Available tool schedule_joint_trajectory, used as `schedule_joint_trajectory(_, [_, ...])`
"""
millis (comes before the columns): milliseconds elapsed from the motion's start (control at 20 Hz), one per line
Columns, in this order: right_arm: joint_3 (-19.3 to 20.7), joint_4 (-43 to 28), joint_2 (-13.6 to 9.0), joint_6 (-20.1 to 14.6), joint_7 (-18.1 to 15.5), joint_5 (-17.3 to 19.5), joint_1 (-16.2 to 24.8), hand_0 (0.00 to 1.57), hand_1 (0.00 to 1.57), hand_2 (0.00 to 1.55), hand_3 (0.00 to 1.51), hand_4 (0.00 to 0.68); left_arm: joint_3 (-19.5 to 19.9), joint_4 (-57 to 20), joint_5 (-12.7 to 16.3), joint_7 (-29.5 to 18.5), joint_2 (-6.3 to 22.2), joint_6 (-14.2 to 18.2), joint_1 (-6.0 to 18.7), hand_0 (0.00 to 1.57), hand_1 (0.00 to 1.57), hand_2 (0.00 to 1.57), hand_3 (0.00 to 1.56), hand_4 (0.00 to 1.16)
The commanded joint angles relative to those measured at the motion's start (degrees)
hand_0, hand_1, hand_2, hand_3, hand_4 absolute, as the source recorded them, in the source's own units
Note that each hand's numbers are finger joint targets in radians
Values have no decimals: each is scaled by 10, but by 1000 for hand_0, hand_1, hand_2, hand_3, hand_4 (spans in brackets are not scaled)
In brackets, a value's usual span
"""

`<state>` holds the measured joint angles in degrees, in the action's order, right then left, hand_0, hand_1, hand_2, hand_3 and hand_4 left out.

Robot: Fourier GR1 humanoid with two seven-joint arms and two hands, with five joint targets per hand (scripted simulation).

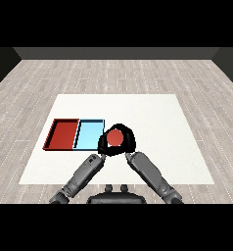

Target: Pick the red can and put it in the red box

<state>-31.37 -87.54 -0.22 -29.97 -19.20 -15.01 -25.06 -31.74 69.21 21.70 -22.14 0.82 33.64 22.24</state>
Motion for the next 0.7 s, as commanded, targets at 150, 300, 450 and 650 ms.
schedule_joint_trajectory(150, [-1, 20, 2, -3, 54, 36, 2, 0, 0, 0, 0, 0, 11, 13, 13, -60, -8, -10, -3, 1571, 1571, 1571, 1513, 1147])
schedule_joint_trajectory(300, [-1, 21, 2, -2, 67, 52, 2, 0, 0, 0, 0, 0, -35, 28, 35, -53, -8, 40, 11, 1571, 1571, 1571, 1513, 1147])
schedule_joint_trajectory(450, [12, 16, -3, 21, 82, 60, 14, 0, 0, 0, 0, 0, 41, 30, -6, -40, 9, -21, -15, 1571, 1571, 1571, 1507, 1141])
schedule_joint_trajectory(650, [41, 35, 2, 43, 50, 44, 25, 0, 0, 0, 0, 0, 24, 30, -14, -60, -8, -8, -41, 1571, 1571, 1571, 1496, 1135])
